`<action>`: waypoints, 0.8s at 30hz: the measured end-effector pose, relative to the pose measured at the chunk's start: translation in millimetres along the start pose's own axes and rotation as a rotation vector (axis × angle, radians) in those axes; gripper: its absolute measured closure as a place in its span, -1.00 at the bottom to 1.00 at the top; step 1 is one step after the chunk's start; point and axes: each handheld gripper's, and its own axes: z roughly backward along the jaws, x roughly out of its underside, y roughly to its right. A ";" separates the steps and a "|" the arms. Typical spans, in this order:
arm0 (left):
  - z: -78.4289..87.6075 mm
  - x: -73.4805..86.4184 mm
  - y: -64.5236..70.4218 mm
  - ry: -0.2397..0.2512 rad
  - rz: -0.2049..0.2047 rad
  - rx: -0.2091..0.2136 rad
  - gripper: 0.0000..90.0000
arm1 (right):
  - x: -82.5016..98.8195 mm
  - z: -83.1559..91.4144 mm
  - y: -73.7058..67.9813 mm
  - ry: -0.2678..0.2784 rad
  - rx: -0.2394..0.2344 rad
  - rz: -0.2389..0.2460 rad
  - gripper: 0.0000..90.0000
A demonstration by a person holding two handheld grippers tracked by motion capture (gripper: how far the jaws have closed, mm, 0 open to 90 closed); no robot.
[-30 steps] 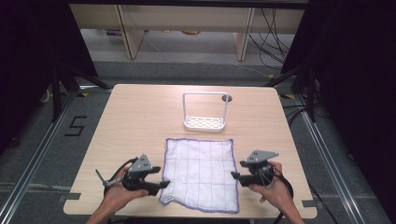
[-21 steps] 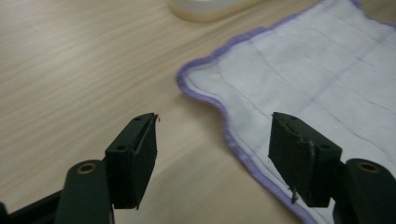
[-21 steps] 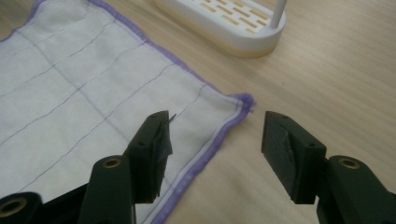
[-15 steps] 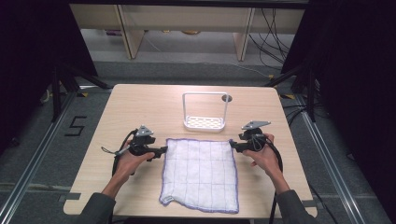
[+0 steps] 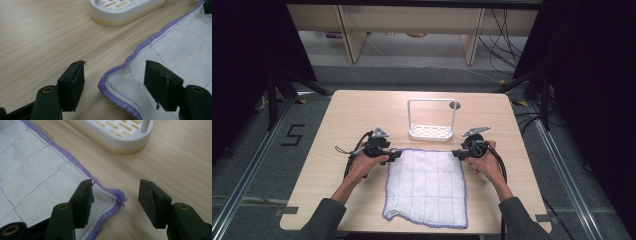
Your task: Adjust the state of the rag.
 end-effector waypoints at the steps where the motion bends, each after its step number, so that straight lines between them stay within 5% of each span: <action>1: 0.0 0.0 0.0 0.000 0.000 0.000 -0.17 | 0.0 0.0 0.0 0.000 0.000 0.000 0.03; 9: -2.6 4.7 2.6 -0.035 -0.069 -0.011 0.35 | 1.4 -6.4 -3.2 -0.011 -0.020 0.011 0.45; 10: -2.4 5.5 3.8 -0.029 -0.094 -0.019 0.57 | 2.0 -5.7 -4.5 0.001 -0.003 0.040 0.74; 12: -1.5 5.6 4.0 -0.020 -0.105 -0.033 0.74 | 0.9 -1.3 -6.3 -0.022 -0.019 0.048 0.90; 24: 12.0 -7.3 4.0 0.055 -0.120 -0.058 0.91 | -13.8 21.0 -5.8 0.079 -0.015 0.093 0.97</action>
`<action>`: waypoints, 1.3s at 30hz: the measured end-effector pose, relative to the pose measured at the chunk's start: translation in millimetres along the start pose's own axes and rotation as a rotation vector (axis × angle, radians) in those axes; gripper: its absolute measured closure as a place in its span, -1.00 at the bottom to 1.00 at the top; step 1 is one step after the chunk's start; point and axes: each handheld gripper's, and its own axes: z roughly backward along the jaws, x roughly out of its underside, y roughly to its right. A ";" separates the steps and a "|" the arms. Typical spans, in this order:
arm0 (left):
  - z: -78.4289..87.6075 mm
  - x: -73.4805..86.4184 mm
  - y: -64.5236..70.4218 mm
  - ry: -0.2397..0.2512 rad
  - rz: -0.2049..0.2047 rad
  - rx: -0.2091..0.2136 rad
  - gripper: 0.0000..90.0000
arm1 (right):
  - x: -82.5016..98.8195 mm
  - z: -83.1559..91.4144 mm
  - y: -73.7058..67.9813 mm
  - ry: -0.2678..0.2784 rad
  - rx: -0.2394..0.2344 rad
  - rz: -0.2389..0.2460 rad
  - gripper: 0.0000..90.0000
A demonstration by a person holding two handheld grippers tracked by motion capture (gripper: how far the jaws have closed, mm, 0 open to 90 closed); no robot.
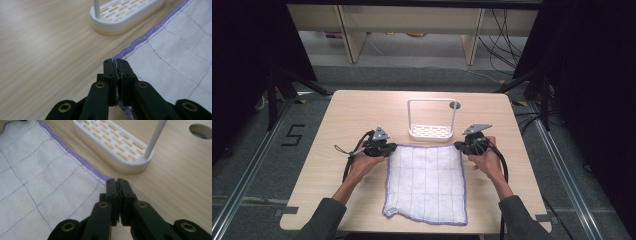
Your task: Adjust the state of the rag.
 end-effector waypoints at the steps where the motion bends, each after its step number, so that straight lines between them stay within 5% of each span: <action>1: 1.2 -2.7 -1.3 0.010 -0.005 -0.005 0.91 | -3.3 3.7 0.5 0.005 -0.006 -0.003 0.97; 9: 19.9 -28.3 -1.4 0.074 -0.037 -0.013 0.91 | -26.3 24.1 2.6 0.080 0.001 0.041 0.97; 14: 50.8 -24.4 12.2 0.118 -0.069 0.021 0.91 | -20.8 51.0 -12.6 0.134 -0.017 0.102 0.97; 17: 66.2 -13.8 22.9 0.140 -0.073 0.051 0.91 | -11.0 64.0 -22.8 0.136 -0.047 0.108 0.97; 20: 77.7 -1.4 33.4 0.125 -0.125 0.053 0.91 | 2.8 75.3 -34.4 0.130 -0.058 0.110 0.97; 21: 79.1 1.9 37.2 0.142 -0.107 0.056 0.91 | 7.3 78.6 -38.2 0.131 -0.066 0.109 0.97; 31: 108.4 36.8 74.9 0.121 -0.149 0.112 0.93 | 42.3 95.3 -68.4 0.119 -0.112 0.161 0.97; 34: 111.0 47.3 81.0 0.112 -0.126 0.141 0.93 | 51.3 98.5 -79.4 0.105 -0.101 0.197 0.97; 39: 108.9 66.2 95.5 0.060 -0.146 0.169 0.93 | 68.3 96.7 -94.2 0.070 -0.128 0.215 0.97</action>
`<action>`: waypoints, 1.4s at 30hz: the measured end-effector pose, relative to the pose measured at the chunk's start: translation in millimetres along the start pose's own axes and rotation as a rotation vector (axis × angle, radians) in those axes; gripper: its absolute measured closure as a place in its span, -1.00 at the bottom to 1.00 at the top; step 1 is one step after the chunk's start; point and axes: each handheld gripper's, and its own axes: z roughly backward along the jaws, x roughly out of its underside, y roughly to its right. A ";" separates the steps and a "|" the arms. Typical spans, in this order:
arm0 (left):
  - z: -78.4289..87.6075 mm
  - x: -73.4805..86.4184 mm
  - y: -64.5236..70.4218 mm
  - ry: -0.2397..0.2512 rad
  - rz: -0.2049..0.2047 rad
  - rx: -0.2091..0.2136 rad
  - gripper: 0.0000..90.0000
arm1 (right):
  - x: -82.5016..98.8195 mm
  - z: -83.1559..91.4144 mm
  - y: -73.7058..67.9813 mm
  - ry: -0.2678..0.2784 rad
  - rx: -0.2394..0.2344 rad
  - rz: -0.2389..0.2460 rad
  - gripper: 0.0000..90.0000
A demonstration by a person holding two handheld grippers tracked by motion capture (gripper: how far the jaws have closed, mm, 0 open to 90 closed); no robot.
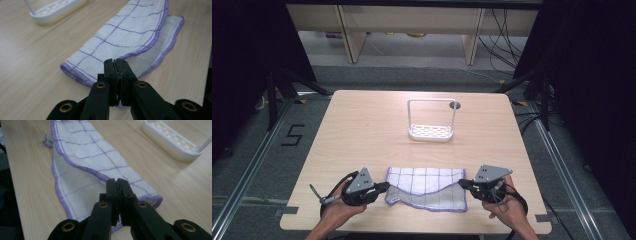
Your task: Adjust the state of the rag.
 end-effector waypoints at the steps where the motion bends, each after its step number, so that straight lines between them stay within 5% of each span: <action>1: -1.5 2.7 3.9 0.010 0.003 0.005 0.93 | 2.2 -0.8 -2.0 -0.004 -0.006 0.008 0.97; 10: 7.7 11.7 18.2 0.037 0.040 0.022 0.93 | 23.1 2.5 -16.2 -0.025 -0.005 -0.005 0.97; 12: 6.0 15.8 21.6 -0.015 -0.008 0.024 0.91 | 29.2 1.0 -20.8 -0.047 -0.016 0.000 0.96; 15: -2.0 24.9 27.4 -0.051 0.006 0.062 0.88 | 37.3 -1.7 -26.6 -0.085 -0.032 -0.004 0.93; 18: -4.7 26.4 31.7 -0.078 0.018 0.088 0.58 | 42.8 -1.2 -29.9 -0.100 -0.036 -0.019 0.75; 19: -2.2 22.9 31.1 -0.069 0.031 0.089 0.39 | 43.4 1.6 -30.0 -0.086 -0.041 -0.048 0.46; 21: -0.4 19.9 31.4 -0.028 0.066 0.094 0.18 | 41.2 8.2 -28.7 -0.057 -0.018 -0.079 0.24; 23: 5.9 12.2 26.3 0.017 0.095 0.101 0.11 | 38.8 11.1 -26.4 -0.026 -0.033 -0.097 0.13; 24: 8.2 8.2 23.0 0.038 0.113 0.088 -0.07 | 32.4 19.1 -21.9 0.038 -0.031 -0.157 0.02; 26: 13.0 -0.7 10.9 0.023 0.102 0.052 -0.14 | 28.9 22.0 -19.3 0.056 -0.024 -0.184 0.02; 28: 9.2 -8.2 -2.9 0.025 0.123 0.053 -0.15 | 21.6 23.4 -9.3 0.075 0.012 -0.161 0.03; 32: -11.0 -18.0 -32.9 -0.010 0.168 0.008 -0.15 | 10.9 7.2 14.3 0.020 0.098 -0.191 -0.01; 33: -23.6 -20.1 -43.6 -0.035 0.224 0.023 -0.15 | 9.4 1.4 19.9 0.001 0.104 -0.213 0.00; 34: -28.8 -20.3 -48.5 -0.054 0.232 0.034 -0.15 | 8.5 -12.8 32.4 -0.025 0.115 -0.212 0.00; 39: -52.6 -18.0 -60.8 -0.102 0.241 0.009 -0.14 | 7.8 -38.0 46.5 -0.119 0.125 -0.251 0.03; 42: -57.6 -16.0 -60.3 -0.161 0.186 -0.006 -0.14 | 9.8 -42.4 48.7 -0.126 0.117 -0.266 0.04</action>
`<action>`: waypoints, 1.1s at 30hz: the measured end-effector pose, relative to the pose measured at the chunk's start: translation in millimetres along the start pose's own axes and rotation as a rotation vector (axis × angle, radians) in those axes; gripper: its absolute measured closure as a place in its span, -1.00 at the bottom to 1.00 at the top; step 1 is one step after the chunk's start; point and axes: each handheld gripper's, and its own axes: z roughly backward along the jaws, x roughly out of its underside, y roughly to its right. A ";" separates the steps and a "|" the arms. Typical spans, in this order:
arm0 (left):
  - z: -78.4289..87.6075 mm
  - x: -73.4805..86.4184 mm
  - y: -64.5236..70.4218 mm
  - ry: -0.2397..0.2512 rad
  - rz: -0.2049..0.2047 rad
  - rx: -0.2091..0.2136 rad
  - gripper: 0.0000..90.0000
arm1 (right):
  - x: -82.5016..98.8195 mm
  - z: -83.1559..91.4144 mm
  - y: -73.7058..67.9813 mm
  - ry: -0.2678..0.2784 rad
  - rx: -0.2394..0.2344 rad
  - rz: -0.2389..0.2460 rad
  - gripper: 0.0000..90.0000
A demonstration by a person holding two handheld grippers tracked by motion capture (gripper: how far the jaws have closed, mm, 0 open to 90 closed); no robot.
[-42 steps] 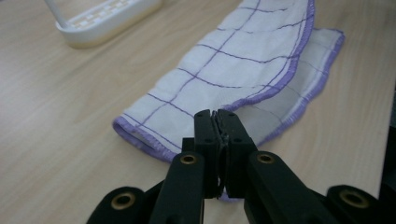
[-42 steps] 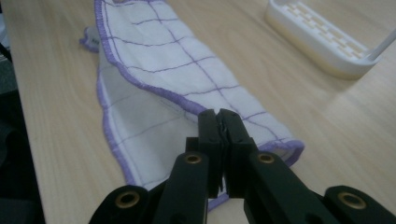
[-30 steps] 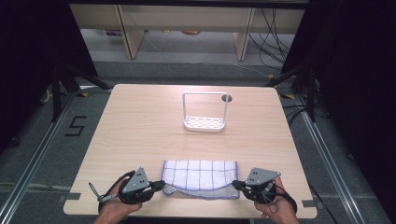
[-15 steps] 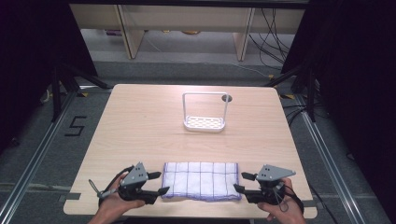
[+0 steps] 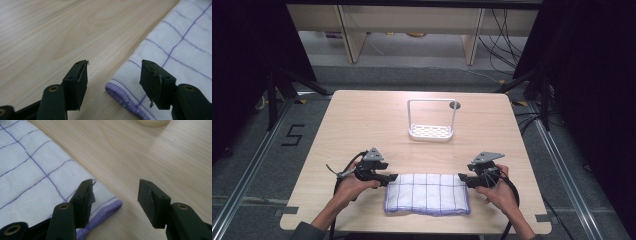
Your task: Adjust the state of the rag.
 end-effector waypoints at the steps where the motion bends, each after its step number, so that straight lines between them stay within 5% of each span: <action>1: -1.3 0.1 1.3 -0.003 -0.011 0.005 -0.14 | 1.6 -2.0 -0.5 0.016 0.010 -0.004 0.04; 7: -9.0 3.2 13.7 -0.050 -0.081 -0.036 -0.12 | 5.5 -10.6 -7.1 -0.026 0.011 0.022 0.07; 9: -9.9 4.2 15.3 -0.050 -0.084 -0.041 -0.10 | 6.1 -13.2 -6.6 -0.015 0.032 0.066 0.07; 11: -9.8 4.8 17.2 -0.048 -0.096 -0.039 -0.06 | 6.8 -14.3 -9.0 -0.052 0.032 0.070 0.10; 15: -9.8 7.7 17.4 -0.041 -0.086 -0.036 -0.01 | 7.6 -16.2 -6.3 -0.037 0.026 0.077 0.16; 19: -8.7 8.8 19.8 -0.043 -0.105 -0.022 0.15 | 8.6 -17.2 -8.4 -0.029 0.015 0.071 0.30; 25: -7.1 9.9 26.0 -0.042 -0.149 0.011 0.67 | 7.8 -16.2 -5.7 -0.041 -0.064 0.047 0.73; 31: -0.6 14.5 36.8 -0.059 -0.196 -0.003 0.78 | 4.9 -21.9 -1.1 -0.009 -0.063 0.065 0.84; 33: 5.9 20.3 48.5 -0.067 -0.246 0.000 0.78 | -4.9 -27.0 0.1 -0.022 -0.050 0.079 0.85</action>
